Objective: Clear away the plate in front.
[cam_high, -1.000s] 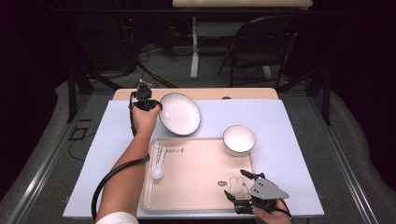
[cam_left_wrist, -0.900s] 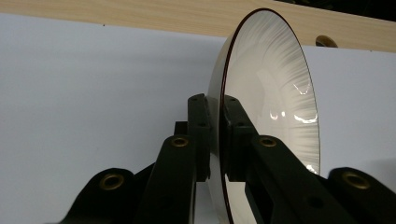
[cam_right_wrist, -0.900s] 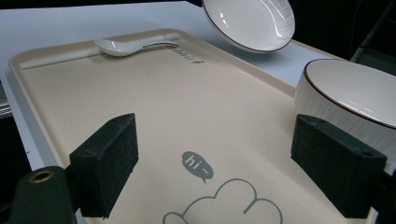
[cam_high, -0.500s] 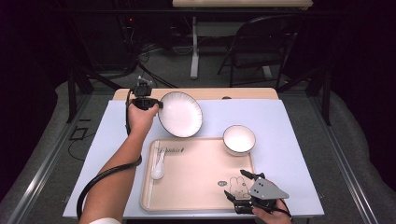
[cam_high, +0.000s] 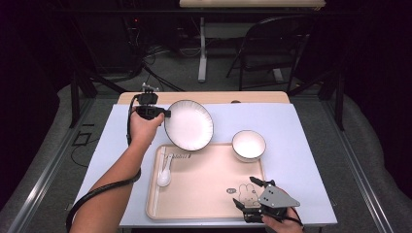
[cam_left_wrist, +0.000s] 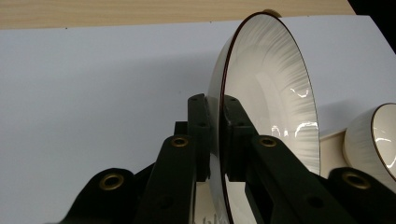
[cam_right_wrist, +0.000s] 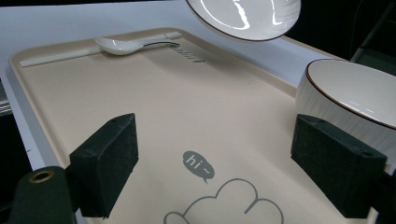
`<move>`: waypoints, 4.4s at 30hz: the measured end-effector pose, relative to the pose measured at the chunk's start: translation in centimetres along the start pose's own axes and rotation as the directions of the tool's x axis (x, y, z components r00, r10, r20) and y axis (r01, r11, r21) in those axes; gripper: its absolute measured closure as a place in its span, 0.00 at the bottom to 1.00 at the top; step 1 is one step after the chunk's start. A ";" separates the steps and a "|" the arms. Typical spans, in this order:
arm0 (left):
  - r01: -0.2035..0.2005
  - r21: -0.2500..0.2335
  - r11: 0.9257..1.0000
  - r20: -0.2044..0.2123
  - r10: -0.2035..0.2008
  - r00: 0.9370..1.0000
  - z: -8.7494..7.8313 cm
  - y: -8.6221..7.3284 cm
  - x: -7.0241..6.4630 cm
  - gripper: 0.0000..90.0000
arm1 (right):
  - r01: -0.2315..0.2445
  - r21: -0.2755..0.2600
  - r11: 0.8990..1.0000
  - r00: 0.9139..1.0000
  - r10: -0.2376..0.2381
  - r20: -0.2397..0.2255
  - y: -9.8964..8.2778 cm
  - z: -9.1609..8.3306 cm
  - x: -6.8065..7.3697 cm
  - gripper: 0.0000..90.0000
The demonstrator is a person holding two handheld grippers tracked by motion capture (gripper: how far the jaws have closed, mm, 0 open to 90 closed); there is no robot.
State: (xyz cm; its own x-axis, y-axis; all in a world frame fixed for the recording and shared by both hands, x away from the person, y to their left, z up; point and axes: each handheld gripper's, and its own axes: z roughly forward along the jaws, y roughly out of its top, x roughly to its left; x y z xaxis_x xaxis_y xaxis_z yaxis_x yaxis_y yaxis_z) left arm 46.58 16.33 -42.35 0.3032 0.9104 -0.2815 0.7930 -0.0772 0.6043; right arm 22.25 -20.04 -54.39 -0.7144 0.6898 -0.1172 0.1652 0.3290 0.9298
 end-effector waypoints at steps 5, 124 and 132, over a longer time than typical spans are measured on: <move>-0.009 0.003 1.000 0.014 0.009 1.000 -0.6 -0.6 0.1 0.94 | 0.006 0.002 1.000 1.000 -0.006 0.001 0.0 0.0 0.0 0.16; -0.142 -0.098 0.985 0.071 0.149 0.986 -0.6 -14.3 -1.2 0.45 | 0.015 0.004 1.000 1.000 -0.015 0.003 0.1 0.0 0.2 0.16; -0.104 -0.133 0.986 0.016 0.107 0.994 -1.6 -15.8 0.8 0.44 | 0.014 0.005 1.000 1.000 -0.014 0.003 0.1 0.1 0.3 0.16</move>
State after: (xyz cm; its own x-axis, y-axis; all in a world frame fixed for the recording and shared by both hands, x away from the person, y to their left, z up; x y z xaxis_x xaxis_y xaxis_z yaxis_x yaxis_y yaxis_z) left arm 33.41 18.89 -50.91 0.3953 0.8900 -0.2271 0.6794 -0.1169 0.7244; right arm 22.10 -19.77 -54.38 -0.7147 0.6869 -0.1317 0.1583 0.3422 0.9262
